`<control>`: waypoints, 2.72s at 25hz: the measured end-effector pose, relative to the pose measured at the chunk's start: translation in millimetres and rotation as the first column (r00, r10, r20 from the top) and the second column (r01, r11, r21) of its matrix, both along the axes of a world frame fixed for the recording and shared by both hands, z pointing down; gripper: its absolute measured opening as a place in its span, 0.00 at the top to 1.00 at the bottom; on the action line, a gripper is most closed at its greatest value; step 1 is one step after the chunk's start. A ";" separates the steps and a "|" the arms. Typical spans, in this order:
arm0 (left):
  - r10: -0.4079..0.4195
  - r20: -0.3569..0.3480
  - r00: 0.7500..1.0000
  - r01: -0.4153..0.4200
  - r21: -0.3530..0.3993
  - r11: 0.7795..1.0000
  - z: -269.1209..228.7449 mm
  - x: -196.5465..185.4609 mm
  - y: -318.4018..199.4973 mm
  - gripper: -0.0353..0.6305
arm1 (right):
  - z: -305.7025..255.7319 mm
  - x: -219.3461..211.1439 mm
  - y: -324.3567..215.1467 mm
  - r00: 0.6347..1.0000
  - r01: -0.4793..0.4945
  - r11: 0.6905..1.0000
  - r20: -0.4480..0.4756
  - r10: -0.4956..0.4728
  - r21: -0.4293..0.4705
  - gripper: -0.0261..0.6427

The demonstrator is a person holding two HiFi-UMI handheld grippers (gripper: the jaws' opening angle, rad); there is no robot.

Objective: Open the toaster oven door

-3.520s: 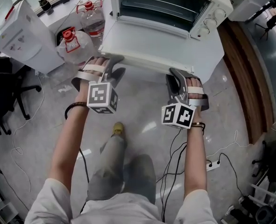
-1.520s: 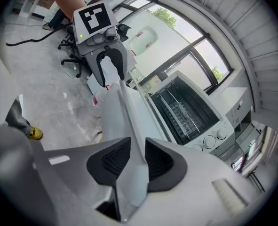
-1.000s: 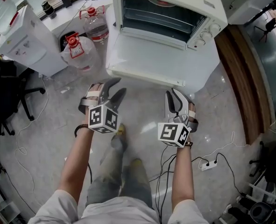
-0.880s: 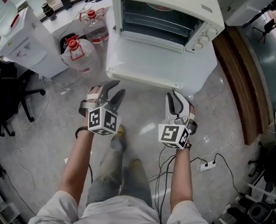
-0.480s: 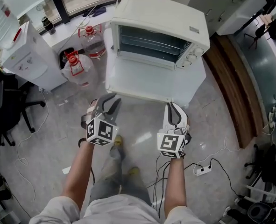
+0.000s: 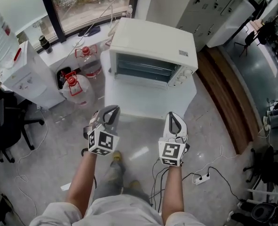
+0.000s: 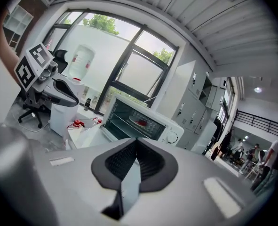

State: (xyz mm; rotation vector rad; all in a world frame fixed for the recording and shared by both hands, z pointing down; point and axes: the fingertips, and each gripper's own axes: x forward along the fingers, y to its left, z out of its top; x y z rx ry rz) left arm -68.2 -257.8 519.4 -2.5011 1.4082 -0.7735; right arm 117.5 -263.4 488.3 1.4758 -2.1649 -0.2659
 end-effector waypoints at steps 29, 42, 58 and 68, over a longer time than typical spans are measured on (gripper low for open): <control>-0.125 -0.221 0.967 0.137 0.041 0.990 -123.1 -35.2 14.4 0.95 | -106.1 21.0 26.8 0.969 -0.072 0.997 0.237 0.067 0.010 0.96; -0.183 -0.237 0.954 0.208 0.083 0.975 -158.2 3.4 20.9 0.95 | -130.9 82.6 18.8 0.951 -0.022 1.000 0.310 0.016 0.015 0.96; -0.227 -0.297 0.928 0.269 0.110 0.957 -183.7 5.9 13.4 0.95 | -151.7 86.2 1.1 0.944 0.032 0.997 0.327 -0.051 0.064 0.96; -0.214 -0.317 0.924 0.263 0.120 0.957 -191.9 6.2 12.8 0.95 | -160.2 87.3 1.9 0.941 0.025 0.996 0.334 -0.051 0.081 0.96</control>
